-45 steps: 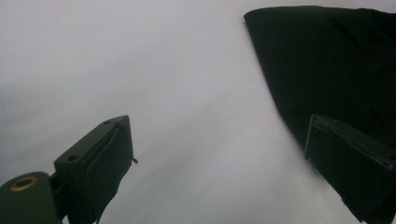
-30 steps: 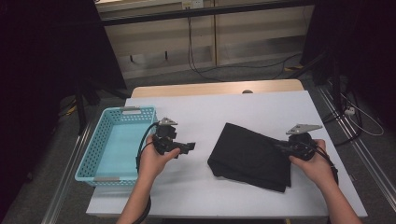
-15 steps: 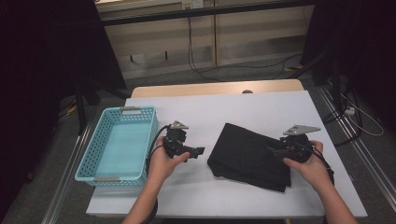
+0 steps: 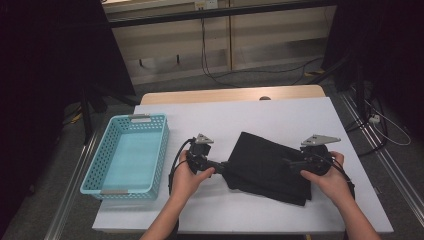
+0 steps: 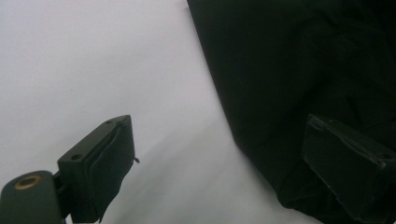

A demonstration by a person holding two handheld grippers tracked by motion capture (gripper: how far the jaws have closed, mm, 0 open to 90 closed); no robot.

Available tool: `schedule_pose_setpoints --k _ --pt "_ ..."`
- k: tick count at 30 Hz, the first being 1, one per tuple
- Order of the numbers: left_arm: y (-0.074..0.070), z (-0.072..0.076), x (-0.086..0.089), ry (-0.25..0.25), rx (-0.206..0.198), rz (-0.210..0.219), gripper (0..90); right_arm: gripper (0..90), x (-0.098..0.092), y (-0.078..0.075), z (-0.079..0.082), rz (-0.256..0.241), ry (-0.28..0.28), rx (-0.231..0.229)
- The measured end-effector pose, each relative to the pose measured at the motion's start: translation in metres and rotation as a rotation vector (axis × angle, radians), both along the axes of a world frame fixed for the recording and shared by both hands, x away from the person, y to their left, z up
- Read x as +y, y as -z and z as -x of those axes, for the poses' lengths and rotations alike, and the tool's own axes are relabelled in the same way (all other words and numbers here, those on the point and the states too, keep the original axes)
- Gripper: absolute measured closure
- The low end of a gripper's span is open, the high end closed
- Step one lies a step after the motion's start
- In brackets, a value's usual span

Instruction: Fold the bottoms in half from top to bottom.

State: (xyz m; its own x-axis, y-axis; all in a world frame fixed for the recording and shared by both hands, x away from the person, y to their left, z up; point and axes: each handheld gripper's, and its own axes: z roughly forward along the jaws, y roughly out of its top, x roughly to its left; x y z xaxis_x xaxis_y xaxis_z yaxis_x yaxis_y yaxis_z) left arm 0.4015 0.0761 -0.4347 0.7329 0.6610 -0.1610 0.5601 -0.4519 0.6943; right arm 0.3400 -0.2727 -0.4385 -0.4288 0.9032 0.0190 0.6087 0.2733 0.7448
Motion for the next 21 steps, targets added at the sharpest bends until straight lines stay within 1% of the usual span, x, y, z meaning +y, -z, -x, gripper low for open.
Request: schedule_pose_setpoints --k 1,2,4,8,11,14,15,19,21 --pt "0.002 0.001 -0.001 -0.002 -0.001 -0.003 9.9 21.3 0.001 0.000 0.000 -0.004 -0.001 0.002" --pt "0.003 0.001 -0.002 0.010 0.002 -0.009 9.9 21.2 0.001 0.000 0.001 -0.003 -0.003 0.003" --pt "0.005 0.003 -0.005 0.017 0.001 -0.018 10.0 20.3 0.002 0.000 0.001 -0.002 -0.006 -0.002" --pt "0.009 0.004 -0.010 0.029 0.002 -0.023 10.3 18.4 0.002 -0.001 0.001 -0.003 -0.002 -0.010" --pt "0.012 0.004 -0.009 0.028 0.014 -0.020 10.7 17.6 0.002 0.000 0.001 -0.003 0.002 -0.011" --pt "0.013 0.005 -0.010 0.029 0.017 -0.029 10.7 17.3 0.002 0.001 0.002 -0.004 0.001 -0.009" --pt "0.014 0.006 -0.011 0.029 0.015 -0.028 11.0 17.3 0.002 0.001 0.002 -0.007 0.001 -0.006" --pt "0.015 0.009 -0.013 0.046 0.011 -0.049 12.6 17.3 0.003 0.001 0.003 -0.005 -0.008 -0.017" --pt "0.016 0.009 -0.012 0.043 0.013 -0.047 13.1 17.3 0.003 0.000 0.003 -0.008 -0.007 -0.015"
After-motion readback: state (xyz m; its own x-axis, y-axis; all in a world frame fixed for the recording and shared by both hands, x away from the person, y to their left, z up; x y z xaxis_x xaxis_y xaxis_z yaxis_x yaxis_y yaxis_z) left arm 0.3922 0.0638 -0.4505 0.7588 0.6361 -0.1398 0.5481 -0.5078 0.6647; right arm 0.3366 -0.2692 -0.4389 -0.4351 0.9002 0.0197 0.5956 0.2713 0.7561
